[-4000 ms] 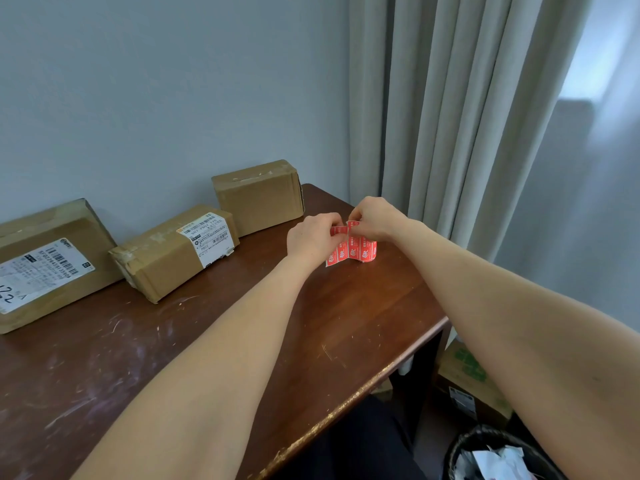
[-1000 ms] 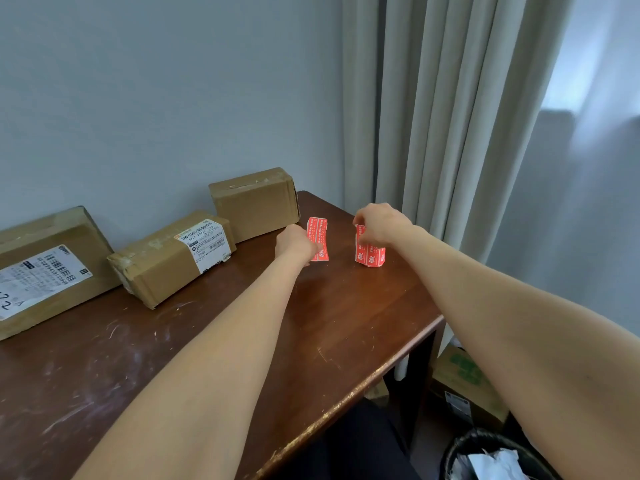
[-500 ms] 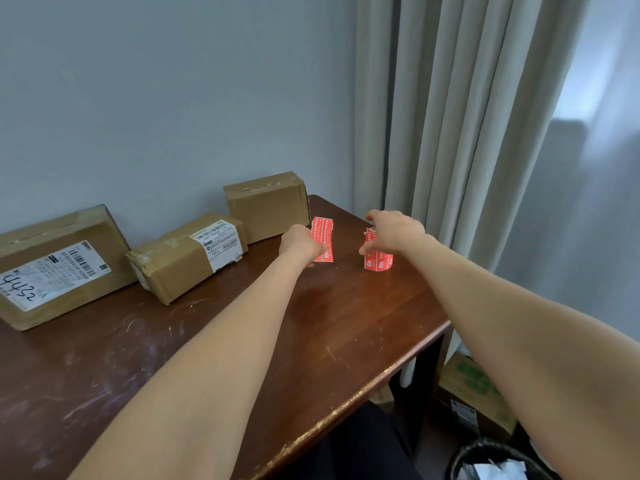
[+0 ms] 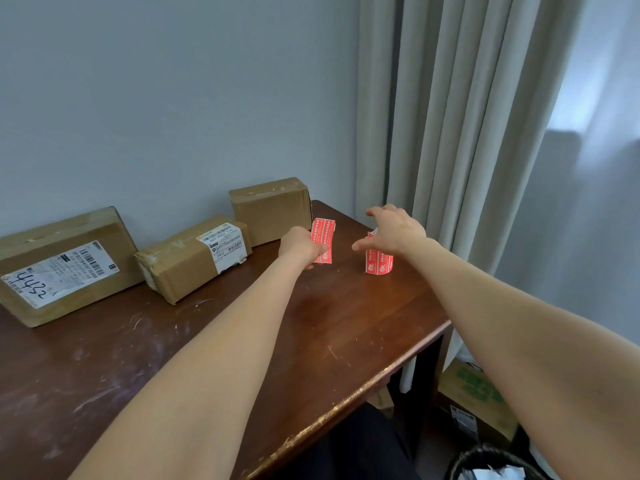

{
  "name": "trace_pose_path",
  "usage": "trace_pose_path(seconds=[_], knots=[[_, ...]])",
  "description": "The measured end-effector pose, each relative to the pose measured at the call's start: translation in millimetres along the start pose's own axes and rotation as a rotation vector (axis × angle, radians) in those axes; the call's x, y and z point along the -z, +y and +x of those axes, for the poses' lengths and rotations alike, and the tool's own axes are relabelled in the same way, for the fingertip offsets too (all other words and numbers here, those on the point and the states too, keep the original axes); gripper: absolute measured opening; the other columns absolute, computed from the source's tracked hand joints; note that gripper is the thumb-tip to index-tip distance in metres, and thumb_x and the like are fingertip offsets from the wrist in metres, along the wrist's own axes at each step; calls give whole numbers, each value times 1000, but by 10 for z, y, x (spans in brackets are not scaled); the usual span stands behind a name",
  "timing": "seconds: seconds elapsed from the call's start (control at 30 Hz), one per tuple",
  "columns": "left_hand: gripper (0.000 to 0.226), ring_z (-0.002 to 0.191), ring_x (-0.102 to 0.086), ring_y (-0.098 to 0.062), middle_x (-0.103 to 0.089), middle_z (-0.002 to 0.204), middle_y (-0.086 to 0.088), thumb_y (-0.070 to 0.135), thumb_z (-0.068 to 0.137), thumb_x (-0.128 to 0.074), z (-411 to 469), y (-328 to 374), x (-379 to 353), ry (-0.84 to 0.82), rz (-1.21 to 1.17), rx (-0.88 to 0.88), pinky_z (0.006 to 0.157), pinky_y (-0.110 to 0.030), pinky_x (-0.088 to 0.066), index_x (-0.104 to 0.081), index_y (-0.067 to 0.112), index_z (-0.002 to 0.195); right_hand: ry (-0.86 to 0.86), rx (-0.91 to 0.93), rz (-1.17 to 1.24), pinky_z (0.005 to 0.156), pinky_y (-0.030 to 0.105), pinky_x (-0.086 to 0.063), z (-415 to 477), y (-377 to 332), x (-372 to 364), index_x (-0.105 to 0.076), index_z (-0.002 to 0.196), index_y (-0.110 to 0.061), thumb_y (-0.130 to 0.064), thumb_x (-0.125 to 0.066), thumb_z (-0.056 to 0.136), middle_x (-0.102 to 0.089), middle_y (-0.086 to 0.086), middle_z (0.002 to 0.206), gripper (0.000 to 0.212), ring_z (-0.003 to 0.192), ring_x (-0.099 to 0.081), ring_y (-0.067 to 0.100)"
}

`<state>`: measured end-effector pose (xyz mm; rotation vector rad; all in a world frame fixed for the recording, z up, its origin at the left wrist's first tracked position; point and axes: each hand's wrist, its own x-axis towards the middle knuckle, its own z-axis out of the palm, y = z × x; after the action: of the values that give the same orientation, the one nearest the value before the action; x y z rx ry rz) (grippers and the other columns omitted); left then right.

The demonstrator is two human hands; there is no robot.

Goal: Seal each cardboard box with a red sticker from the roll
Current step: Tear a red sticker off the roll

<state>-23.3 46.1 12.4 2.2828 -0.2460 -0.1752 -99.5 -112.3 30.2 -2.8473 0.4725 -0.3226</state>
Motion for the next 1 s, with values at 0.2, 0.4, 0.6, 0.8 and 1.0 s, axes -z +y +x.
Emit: trace_pose_path(seconds=[0.2,0.4,0.6,0.8,1.0], knots=[[31,91,-69,-23,-70,106,-14,23,85,-71,-101,-38,155,13,-48,-4,81,-36,-58,-65,4,109,230,120,134,96,39,-45,-60,-257,34,-53,128,-20,-57,-68,78,-51,4,130,63,124,-43,21],[24,69,-67,-18,-72,91,-13,22,80,-76,-203,-181,347,-15,-91,0,71,-31,-56,-69,3,92,98,113,412,83,30,-42,-121,-645,-119,-52,126,-13,-44,-75,78,-60,4,114,63,108,-55,20],[24,65,-63,-13,-70,83,-9,23,79,-77,-278,-390,543,-69,-73,8,74,-31,-56,-69,3,91,-230,-80,924,61,25,-44,-163,-830,-321,-66,98,-10,-34,-73,83,-65,2,88,29,73,-58,12],[26,75,-64,-15,-69,82,-6,22,77,-79,-313,-660,662,-119,-80,38,77,-32,-56,-70,4,93,-346,-178,1120,51,20,-41,-200,-963,-554,-63,76,-14,-15,-65,91,-69,2,73,14,53,-62,2],[23,72,-63,-14,-67,80,-7,17,83,-73,-261,-786,751,-107,-211,51,81,-32,-57,-70,3,101,-371,-256,1244,55,20,-39,-170,-1039,-666,-61,81,-16,-13,-60,94,-65,0,72,13,58,-59,4]])
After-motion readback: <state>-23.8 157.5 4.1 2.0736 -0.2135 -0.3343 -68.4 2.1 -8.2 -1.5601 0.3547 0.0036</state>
